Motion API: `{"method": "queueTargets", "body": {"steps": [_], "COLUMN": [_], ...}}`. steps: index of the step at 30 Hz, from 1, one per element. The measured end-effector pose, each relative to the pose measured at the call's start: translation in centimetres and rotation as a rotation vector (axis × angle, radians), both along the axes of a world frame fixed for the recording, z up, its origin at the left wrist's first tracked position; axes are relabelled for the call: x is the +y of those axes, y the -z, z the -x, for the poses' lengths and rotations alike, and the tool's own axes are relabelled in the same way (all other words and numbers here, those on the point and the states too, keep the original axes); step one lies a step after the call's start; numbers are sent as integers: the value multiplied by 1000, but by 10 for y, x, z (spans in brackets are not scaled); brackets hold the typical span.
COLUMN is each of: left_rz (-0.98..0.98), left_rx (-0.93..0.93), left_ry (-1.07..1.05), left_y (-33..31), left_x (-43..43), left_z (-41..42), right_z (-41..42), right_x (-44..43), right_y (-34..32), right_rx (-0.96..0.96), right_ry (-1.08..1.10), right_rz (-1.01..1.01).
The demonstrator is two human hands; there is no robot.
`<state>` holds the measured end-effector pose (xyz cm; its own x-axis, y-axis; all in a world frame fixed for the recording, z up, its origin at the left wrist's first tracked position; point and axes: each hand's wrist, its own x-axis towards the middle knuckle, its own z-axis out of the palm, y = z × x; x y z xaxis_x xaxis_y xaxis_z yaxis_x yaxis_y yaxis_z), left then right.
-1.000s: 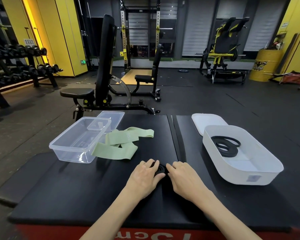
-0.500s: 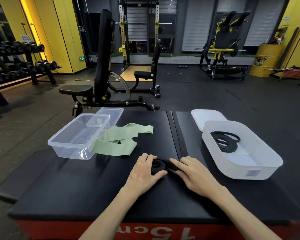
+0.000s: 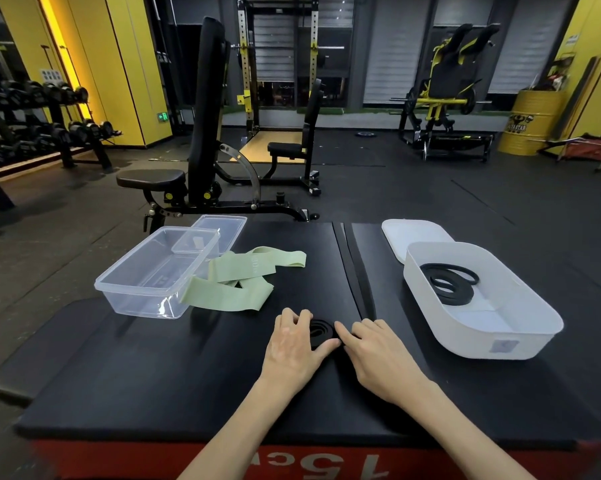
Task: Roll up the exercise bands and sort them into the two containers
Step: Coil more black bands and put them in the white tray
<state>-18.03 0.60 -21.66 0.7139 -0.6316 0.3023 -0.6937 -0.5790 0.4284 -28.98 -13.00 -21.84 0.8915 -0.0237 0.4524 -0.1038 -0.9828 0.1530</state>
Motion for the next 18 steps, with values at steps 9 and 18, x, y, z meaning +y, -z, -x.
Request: {"method": "queueTargets", "body": {"steps": [9,18], "left_rz": [-157,-203], "left_rx": [-114,-141], "left_ry": [263,360], "left_y": [2,-5], "left_x": [15,19], "left_z": [-9,-21], "right_z": [1,7], "right_x": [0,-14], "right_y": [0,-5], "right_rx": [1,86], "right_ry": [-44,-79], "right_rz": [-104,-83]}}
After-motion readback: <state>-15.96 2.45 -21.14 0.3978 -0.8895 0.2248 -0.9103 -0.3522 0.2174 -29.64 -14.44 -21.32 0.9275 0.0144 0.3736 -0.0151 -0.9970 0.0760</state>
